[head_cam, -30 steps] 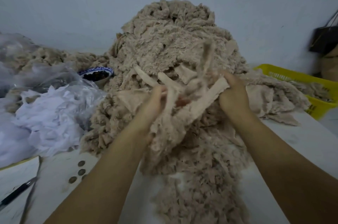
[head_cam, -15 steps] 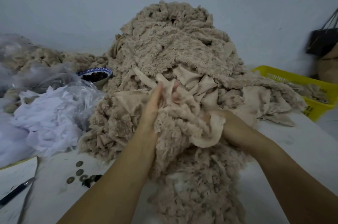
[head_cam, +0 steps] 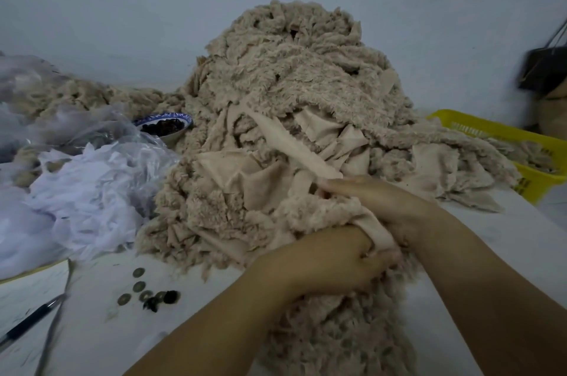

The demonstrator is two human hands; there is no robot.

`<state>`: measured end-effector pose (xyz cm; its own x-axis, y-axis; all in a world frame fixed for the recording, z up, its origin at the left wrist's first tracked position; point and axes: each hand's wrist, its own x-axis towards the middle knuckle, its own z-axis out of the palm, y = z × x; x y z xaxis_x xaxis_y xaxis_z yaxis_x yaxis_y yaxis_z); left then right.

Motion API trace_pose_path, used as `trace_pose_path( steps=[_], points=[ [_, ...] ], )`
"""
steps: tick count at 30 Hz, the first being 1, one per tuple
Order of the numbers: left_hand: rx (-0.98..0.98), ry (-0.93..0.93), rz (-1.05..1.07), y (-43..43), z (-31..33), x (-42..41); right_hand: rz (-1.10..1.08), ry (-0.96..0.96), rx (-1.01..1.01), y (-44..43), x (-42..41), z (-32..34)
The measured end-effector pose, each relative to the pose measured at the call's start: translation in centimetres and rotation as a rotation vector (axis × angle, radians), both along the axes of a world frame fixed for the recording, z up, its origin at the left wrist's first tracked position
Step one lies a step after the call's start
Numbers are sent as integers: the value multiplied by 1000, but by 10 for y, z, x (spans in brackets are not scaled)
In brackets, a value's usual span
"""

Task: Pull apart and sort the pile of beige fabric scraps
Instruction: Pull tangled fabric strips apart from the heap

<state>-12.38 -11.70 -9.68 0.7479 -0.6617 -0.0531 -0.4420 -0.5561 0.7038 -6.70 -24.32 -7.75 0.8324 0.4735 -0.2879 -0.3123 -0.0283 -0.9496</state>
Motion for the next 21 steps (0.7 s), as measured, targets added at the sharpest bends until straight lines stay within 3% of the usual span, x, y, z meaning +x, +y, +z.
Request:
trace_pose_path(
  steps=[4,7,9,11,13,14,17,19,21],
  points=[
    [-132,76,-2,6,0,-3,-334,168,307,8,16,6],
    [-157,184,119,27,9,4,-457,-79,393,8,17,5],
    [-113,205,323,50,19,15,-415,-185,451,3,15,5],
    [-207,181,586,68,26,29,-344,-210,430,1,7,3],
    [-439,146,789,73,26,47,-259,-253,273,11,-2,-4],
    [-577,214,812,69,26,56,-204,-296,157,19,-8,-8],
    [-1130,723,704,55,30,76,-52,-414,-120,39,-21,-17],
    [-1521,1047,685,61,37,89,-11,-426,-177,38,-24,-23],
    [-1561,985,824,64,40,95,28,-467,-244,28,-25,-31]
  ],
)
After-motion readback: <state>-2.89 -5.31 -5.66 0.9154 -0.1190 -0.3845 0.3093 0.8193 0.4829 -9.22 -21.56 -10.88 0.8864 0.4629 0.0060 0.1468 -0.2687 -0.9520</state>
